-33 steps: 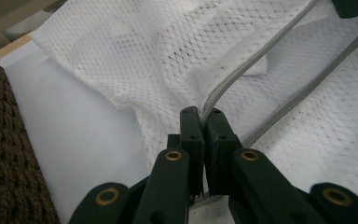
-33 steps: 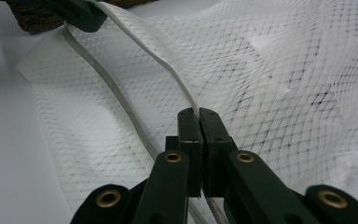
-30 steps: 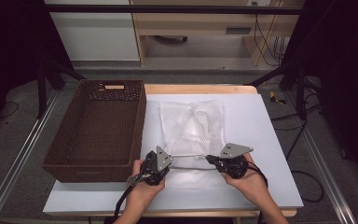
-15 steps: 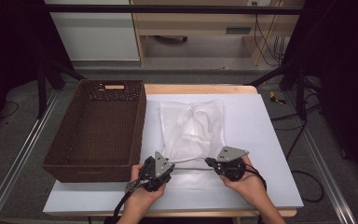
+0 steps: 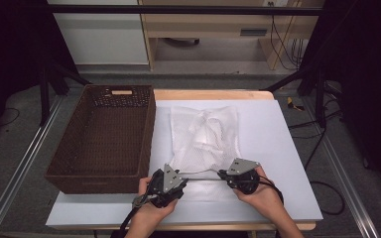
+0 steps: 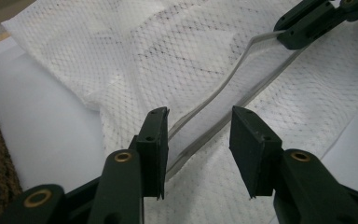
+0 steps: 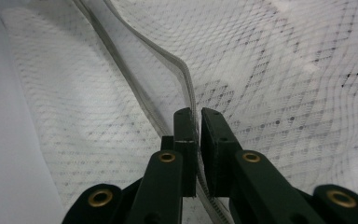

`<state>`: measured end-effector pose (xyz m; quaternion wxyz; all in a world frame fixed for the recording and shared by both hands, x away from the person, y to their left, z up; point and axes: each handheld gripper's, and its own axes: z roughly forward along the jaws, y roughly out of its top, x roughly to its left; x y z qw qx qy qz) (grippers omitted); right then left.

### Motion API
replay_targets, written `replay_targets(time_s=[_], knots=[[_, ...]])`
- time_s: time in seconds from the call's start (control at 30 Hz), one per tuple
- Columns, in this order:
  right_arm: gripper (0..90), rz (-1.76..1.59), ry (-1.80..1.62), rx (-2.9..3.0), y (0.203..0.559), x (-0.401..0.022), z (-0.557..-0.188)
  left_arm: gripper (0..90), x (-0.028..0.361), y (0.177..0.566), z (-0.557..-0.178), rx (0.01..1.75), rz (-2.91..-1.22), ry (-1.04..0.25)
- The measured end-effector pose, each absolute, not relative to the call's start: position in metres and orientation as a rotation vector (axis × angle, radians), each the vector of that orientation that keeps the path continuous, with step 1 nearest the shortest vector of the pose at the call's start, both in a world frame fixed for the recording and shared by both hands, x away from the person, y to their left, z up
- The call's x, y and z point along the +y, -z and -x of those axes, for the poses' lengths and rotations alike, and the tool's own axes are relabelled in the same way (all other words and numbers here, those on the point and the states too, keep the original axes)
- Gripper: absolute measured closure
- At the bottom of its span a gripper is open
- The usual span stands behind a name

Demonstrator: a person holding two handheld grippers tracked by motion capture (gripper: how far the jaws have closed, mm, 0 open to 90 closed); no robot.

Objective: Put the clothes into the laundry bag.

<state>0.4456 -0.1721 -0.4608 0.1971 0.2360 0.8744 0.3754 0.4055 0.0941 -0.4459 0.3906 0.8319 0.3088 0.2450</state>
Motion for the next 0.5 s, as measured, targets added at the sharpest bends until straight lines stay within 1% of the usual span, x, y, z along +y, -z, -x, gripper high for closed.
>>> replay_targets(time_s=[0.07, 0.17, 0.5], knots=[[83.5, -0.661, -1.051, 2.454, 0.4627, -0.1713, -0.4458, 55.5, 0.0932, 0.4464, -0.4054, 0.786, -2.102, -0.62], [79.0, -0.656, -1.031, 2.479, 0.466, -0.1692, -0.4455, 52.2, 0.0931, 0.4466, -0.4054, 0.791, -2.083, -0.619], [58.4, -0.658, -1.035, 2.512, 0.4702, -0.1671, -0.4424, 43.0, 0.0942, 0.4445, -0.4057, 0.798, -2.036, -0.587]])
